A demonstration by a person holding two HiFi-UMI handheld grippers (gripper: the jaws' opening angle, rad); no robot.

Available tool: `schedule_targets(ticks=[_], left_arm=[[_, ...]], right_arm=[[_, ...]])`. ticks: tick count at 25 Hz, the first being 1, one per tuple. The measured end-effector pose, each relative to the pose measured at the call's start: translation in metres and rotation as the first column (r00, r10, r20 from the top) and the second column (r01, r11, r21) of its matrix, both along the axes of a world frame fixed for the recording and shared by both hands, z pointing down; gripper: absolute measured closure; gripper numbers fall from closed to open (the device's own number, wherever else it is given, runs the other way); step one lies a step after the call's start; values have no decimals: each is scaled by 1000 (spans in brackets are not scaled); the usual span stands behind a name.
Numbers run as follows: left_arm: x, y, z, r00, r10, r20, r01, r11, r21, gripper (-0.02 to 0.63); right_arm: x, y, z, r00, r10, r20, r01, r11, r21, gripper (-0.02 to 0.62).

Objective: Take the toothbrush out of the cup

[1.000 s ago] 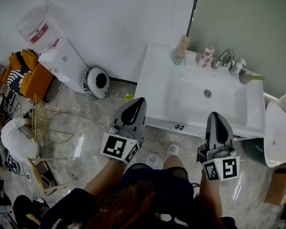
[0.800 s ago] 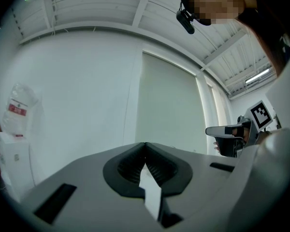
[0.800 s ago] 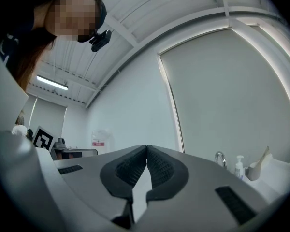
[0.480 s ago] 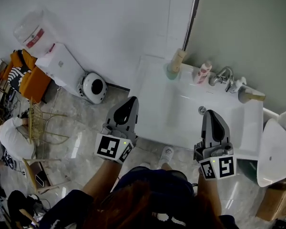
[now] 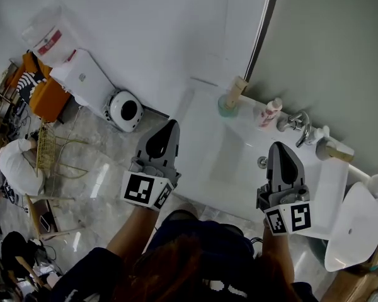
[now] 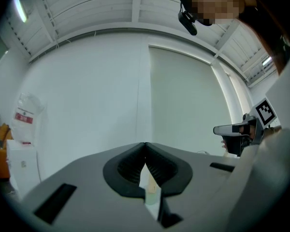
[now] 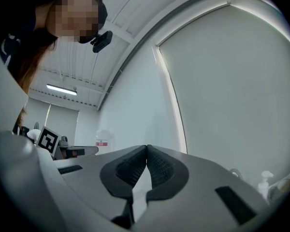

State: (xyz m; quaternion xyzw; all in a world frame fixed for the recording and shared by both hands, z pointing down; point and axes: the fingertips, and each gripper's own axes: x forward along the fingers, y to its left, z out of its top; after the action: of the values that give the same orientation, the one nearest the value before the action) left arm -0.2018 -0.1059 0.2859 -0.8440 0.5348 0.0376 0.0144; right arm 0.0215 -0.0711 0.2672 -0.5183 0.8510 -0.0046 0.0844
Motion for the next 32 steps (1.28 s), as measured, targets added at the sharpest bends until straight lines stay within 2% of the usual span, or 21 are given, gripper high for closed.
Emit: schedule_targets(ticks=[6, 15, 22, 32], left_arm=[[2, -31, -4, 1000, 19, 2, -19, 1000, 0, 591], [0, -85, 1, 993, 115, 15, -115, 993, -16, 591], [-5, -123, 27, 992, 126, 5, -126, 990, -58, 591], [3, -167, 63, 990, 142, 1, -140, 984, -113, 591]], right_arm=[[-8, -30, -1, 1000, -2, 8, 2, 1000, -1, 580], [-28, -82, 9, 998, 61, 6, -60, 998, -35, 580], [-29, -126, 40, 993, 112, 43, -107, 988, -110, 580], [-35, -191, 104, 992, 123, -25, -126, 969, -211, 574]])
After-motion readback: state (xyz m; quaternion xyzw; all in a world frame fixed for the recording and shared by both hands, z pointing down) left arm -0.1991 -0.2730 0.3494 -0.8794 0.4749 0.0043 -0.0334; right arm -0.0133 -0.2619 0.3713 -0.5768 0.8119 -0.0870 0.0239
